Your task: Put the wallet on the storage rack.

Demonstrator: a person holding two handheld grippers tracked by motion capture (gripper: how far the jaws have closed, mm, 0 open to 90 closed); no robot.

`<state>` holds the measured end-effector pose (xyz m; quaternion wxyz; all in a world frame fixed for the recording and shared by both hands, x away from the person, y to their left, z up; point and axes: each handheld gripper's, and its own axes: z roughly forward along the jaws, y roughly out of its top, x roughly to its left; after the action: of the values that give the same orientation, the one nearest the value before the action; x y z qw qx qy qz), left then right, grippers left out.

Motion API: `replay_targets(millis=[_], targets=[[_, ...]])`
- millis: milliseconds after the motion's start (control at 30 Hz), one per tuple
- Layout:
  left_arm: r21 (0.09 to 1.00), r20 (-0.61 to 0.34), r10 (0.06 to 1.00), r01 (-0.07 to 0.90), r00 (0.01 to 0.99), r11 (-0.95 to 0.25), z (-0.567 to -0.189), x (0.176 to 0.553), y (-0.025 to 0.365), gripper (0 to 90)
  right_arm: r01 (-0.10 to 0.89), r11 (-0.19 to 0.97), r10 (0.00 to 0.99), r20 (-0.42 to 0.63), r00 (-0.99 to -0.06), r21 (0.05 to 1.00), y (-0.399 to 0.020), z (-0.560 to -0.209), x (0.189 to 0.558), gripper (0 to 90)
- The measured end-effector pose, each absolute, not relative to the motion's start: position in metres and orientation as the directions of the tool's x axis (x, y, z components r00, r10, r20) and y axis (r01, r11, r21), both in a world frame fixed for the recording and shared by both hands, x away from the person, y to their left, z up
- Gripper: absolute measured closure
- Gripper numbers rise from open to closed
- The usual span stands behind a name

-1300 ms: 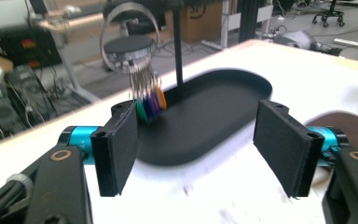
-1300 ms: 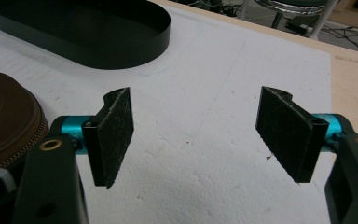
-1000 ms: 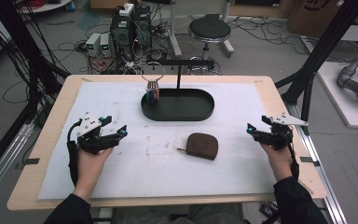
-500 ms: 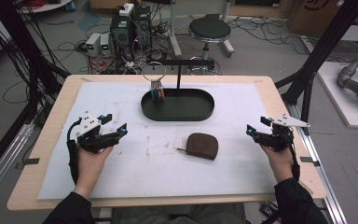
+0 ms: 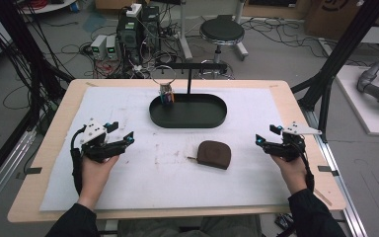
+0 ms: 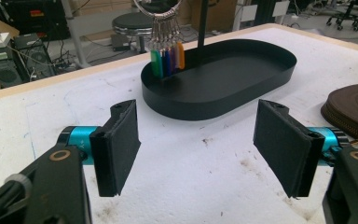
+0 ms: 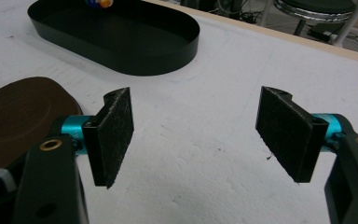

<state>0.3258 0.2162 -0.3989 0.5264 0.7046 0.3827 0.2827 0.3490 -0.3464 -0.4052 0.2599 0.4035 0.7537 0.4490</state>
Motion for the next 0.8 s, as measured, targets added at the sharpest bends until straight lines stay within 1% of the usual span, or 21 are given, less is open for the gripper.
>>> replay_targets(millis=[167,300,400,533,667,700,767,800], targets=[[0.955,-0.003,0.833,0.25,0.554,-0.163,-0.401,0.328,0.214,31.0,0.378,0.314,0.805,-0.034,-0.592,0.871,-0.331,-0.41,0.352,28.0],[0.952,0.0,0.829,0.253,0.559,-0.171,-0.402,0.328,0.212,31.2,0.402,0.325,0.783,-0.006,-0.622,0.856,-0.318,-0.415,0.355,28.0],[0.952,-0.002,0.832,0.256,0.555,-0.169,-0.402,0.327,0.212,31.2,0.417,0.329,0.775,0.01,-0.632,0.848,-0.306,-0.417,0.357,28.0],[0.949,0.009,0.829,0.256,0.559,-0.183,-0.402,0.327,0.212,31.4,0.418,0.35,0.761,0.006,-0.649,0.838,-0.291,-0.42,0.359,28.6],[0.949,0.008,0.831,0.259,0.556,-0.182,-0.402,0.326,0.211,31.5,0.447,0.339,0.759,0.04,-0.65,0.828,-0.281,-0.423,0.362,28.8],[0.949,0.006,0.831,0.258,0.556,-0.179,-0.403,0.326,0.21,31.5,0.455,0.338,0.758,0.048,-0.65,0.824,-0.278,-0.425,0.363,29.4],[0.949,0.009,0.832,0.258,0.555,-0.182,-0.403,0.326,0.21,31.5,0.468,0.337,0.752,0.066,-0.656,0.817,-0.275,-0.427,0.364,35.7],[0.948,0.011,0.832,0.258,0.555,-0.184,-0.403,0.326,0.21,31.5,0.474,0.339,0.749,0.072,-0.659,0.813,-0.273,-0.428,0.365,36.1]])
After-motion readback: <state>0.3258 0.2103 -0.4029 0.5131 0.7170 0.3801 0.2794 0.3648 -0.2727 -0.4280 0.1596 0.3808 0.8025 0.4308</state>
